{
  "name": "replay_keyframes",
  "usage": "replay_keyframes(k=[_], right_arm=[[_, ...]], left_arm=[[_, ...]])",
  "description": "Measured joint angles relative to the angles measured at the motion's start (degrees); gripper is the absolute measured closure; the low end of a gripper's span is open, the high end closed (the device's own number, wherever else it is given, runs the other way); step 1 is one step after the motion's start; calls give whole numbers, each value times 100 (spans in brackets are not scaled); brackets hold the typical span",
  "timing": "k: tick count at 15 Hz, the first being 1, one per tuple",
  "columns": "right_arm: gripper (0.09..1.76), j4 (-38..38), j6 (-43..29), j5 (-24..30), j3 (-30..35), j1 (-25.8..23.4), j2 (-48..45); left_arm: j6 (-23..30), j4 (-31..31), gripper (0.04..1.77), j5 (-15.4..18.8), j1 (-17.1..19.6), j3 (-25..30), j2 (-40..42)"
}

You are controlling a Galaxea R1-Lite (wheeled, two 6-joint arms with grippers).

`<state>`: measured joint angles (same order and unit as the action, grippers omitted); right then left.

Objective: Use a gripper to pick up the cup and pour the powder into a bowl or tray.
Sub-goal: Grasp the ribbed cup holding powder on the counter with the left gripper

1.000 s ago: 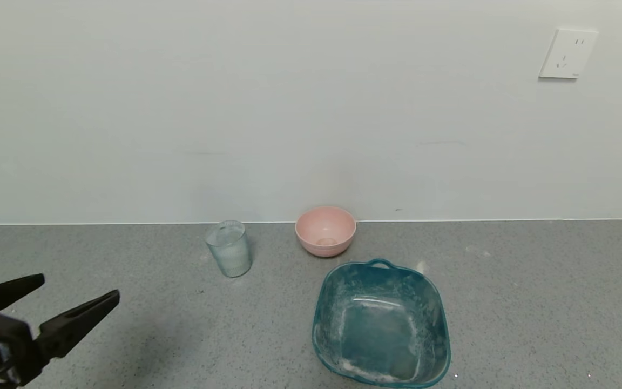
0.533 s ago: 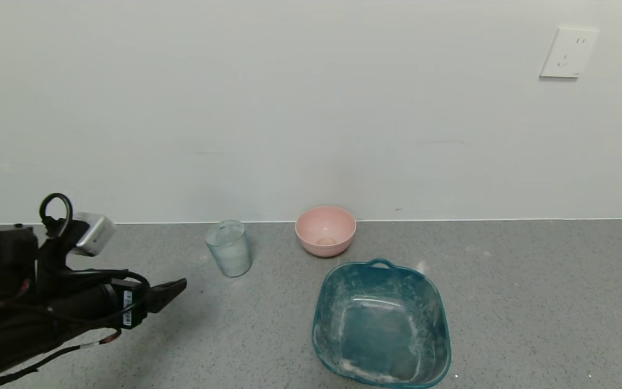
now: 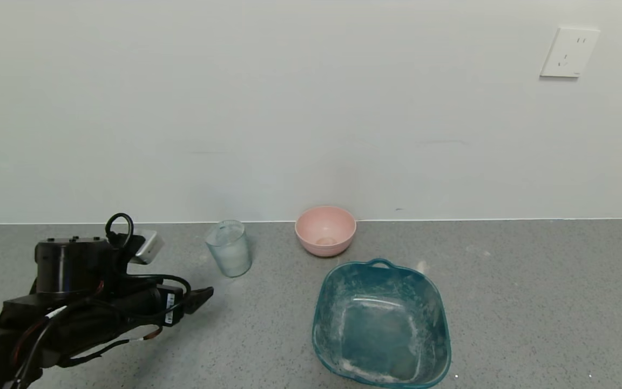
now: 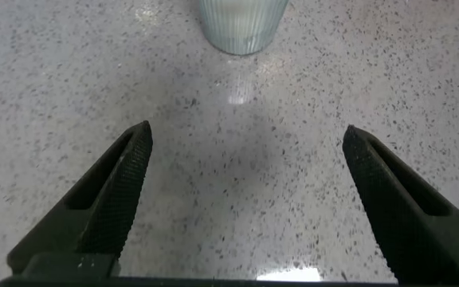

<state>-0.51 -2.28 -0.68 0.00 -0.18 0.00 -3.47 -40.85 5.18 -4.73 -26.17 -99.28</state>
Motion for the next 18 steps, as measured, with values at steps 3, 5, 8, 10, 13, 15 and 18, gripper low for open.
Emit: replay_keyframes(k=[3, 5, 8, 10, 13, 15, 18], right_arm=[[14, 0, 0, 0, 0, -4, 0], [14, -1, 2, 0, 0, -4, 0], [14, 2, 0, -2, 0, 0, 0], [14, 2, 0, -2, 0, 0, 0], [14, 2, 0, 0, 0, 0, 0], [14, 0, 0, -2, 0, -2, 0], [14, 0, 2, 0, 0, -4, 0]], left_arm=[[-2, -1083, 9, 0, -127, 182, -601], [4, -1827, 9, -4, -161, 296, -1014], [56, -3113, 9, -12, -190, 510, -1609], [59, -3663, 9, -22, -191, 591, -1936], [199, -3762, 9, -12, -205, 539, -2194], [224, -3836, 9, -20, -232, 427, -2305], [238, -3936, 9, -74, -279, 276, -2494]])
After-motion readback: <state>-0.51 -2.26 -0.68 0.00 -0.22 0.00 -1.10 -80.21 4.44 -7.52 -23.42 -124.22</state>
